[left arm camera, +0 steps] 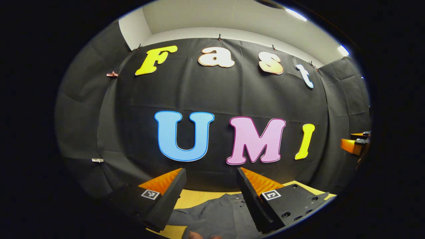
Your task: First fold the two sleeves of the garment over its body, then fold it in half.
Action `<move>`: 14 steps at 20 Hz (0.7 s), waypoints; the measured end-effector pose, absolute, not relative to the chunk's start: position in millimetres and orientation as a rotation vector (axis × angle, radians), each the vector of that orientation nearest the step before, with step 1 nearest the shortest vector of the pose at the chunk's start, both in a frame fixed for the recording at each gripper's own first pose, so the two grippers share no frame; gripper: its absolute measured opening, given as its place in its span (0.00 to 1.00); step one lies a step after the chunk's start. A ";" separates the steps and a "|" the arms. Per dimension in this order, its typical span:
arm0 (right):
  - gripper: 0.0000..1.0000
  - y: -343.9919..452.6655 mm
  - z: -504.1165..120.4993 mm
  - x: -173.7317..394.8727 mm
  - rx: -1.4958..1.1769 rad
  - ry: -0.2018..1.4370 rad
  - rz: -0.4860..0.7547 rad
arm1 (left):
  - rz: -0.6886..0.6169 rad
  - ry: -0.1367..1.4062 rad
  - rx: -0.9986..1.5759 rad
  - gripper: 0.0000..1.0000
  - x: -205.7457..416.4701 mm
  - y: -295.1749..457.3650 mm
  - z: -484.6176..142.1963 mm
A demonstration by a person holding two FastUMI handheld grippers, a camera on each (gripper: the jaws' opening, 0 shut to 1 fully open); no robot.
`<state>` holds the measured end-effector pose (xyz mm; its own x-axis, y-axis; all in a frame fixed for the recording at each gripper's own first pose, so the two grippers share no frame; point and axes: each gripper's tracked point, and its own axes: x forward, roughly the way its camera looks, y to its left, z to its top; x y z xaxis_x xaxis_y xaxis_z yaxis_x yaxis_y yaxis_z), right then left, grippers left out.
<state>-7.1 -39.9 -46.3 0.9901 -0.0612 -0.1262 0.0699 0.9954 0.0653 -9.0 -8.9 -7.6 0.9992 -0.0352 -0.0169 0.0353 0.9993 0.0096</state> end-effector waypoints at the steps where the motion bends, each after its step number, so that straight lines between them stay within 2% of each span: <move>1: 0.98 -52.5 -60.1 -5.7 0.062 0.153 -0.071 | -0.035 0.021 0.012 0.96 -11.4 -10.7 -9.5; 14: 0.98 -195.3 -318.1 -7.8 0.123 0.595 -0.153 | 0.064 0.088 0.053 0.95 -41.6 -47.8 -18.4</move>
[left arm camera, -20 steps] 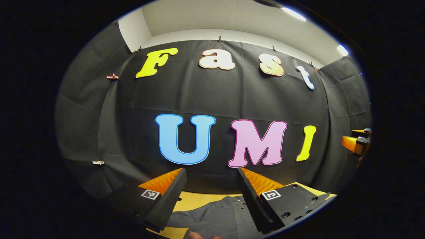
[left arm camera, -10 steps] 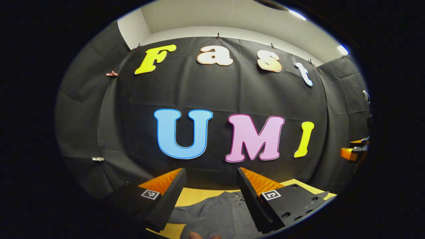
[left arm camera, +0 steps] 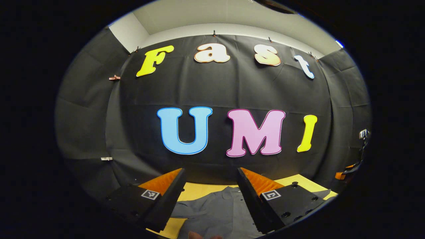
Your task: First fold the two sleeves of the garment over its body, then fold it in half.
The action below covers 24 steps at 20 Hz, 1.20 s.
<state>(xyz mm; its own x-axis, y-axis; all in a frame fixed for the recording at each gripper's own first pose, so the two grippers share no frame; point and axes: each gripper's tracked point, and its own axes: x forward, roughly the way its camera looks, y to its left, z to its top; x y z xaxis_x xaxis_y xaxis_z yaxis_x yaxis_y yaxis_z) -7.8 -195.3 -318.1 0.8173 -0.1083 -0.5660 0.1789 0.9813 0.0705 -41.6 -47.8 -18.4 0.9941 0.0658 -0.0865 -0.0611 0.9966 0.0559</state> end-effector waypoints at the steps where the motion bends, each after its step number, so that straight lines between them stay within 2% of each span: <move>1: 0.98 -203.0 -336.5 -11.4 0.122 0.627 -0.150 | 0.078 0.097 0.053 0.96 -43.9 -50.8 -20.2; 9: 0.98 -231.9 -464.5 -27.7 0.165 0.829 -0.167 | 0.171 0.128 0.103 0.96 -65.9 -68.2 -21.4; 14: 0.98 -249.4 -501.9 -31.3 0.211 0.872 -0.205 | 0.209 0.143 0.099 0.96 -73.8 -74.4 -23.9; 22: 0.96 -241.3 -535.7 -26.8 0.262 0.942 -0.170 | 0.245 0.170 0.080 0.95 -81.1 -76.4 -33.8; 24: 0.96 -236.5 -553.0 -40.6 0.234 1.016 -0.166 | 0.252 0.167 0.079 0.95 -79.9 -73.6 -32.2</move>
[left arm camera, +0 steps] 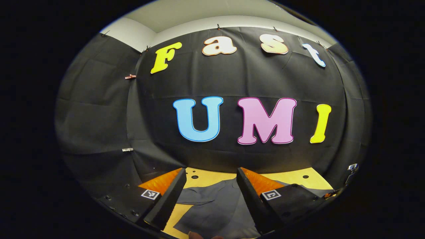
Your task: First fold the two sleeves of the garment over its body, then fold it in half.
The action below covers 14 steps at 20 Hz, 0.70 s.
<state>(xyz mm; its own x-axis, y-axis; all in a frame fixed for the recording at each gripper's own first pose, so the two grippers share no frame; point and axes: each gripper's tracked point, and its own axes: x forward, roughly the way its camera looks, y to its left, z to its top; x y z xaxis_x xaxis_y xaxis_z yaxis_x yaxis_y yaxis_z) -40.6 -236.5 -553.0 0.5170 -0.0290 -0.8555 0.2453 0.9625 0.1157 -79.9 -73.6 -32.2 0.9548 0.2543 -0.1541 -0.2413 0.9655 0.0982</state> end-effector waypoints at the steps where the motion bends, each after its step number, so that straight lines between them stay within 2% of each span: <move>1: 0.95 -240.4 -552.1 -24.1 0.224 0.949 -0.173 | 0.255 0.164 0.078 0.96 -80.5 -71.1 -31.2; 3: 0.92 -229.9 -551.0 -28.3 0.243 0.977 -0.166 | 0.253 0.162 0.081 0.96 -81.3 -68.7 -31.9; 4: 0.76 -225.7 -548.6 -28.8 0.264 0.986 -0.142 | 0.249 0.161 0.079 0.96 -79.9 -67.3 -31.3; 6: 0.22 -227.5 -544.7 -29.9 0.333 1.019 -0.164 | 0.244 0.159 0.069 0.95 -79.1 -61.0 -31.1; 7: 0.08 -230.8 -541.8 -30.2 0.340 1.019 -0.185 | 0.241 0.157 0.065 0.95 -79.1 -56.6 -31.8; 14: 0.08 -214.8 -455.1 -11.2 0.303 0.823 -0.194 | 0.211 0.146 0.051 0.95 -72.0 -20.9 -33.4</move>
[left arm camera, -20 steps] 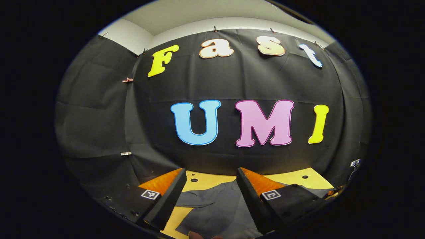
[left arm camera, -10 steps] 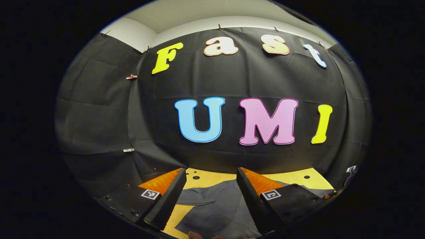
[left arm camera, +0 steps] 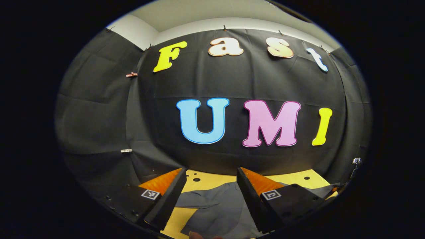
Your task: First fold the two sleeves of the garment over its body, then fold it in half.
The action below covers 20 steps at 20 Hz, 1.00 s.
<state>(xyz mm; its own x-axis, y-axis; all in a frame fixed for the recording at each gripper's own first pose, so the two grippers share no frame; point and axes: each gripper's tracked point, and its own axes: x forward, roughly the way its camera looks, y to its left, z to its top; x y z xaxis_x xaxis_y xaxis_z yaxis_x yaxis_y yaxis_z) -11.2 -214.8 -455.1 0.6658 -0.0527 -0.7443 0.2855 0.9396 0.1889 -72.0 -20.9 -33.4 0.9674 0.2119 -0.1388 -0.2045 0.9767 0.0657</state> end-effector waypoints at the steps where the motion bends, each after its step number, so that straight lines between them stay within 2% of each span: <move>1: 0.08 -211.4 -440.0 -8.9 0.295 0.794 -0.196 | 0.207 0.149 0.039 0.95 -70.9 -13.8 -36.1; 6: 0.08 -179.0 -367.8 5.8 0.279 0.679 -0.152 | 0.209 0.152 -0.021 0.96 -61.3 17.7 -44.9; 11: 0.07 -114.0 -305.5 26.6 0.295 0.596 -0.049 | 0.225 0.143 -0.009 0.96 -52.6 54.5 -46.0; 20: 0.08 40.3 -246.6 59.6 0.321 0.542 0.204 | 0.267 0.151 0.006 0.95 -55.6 108.5 -57.5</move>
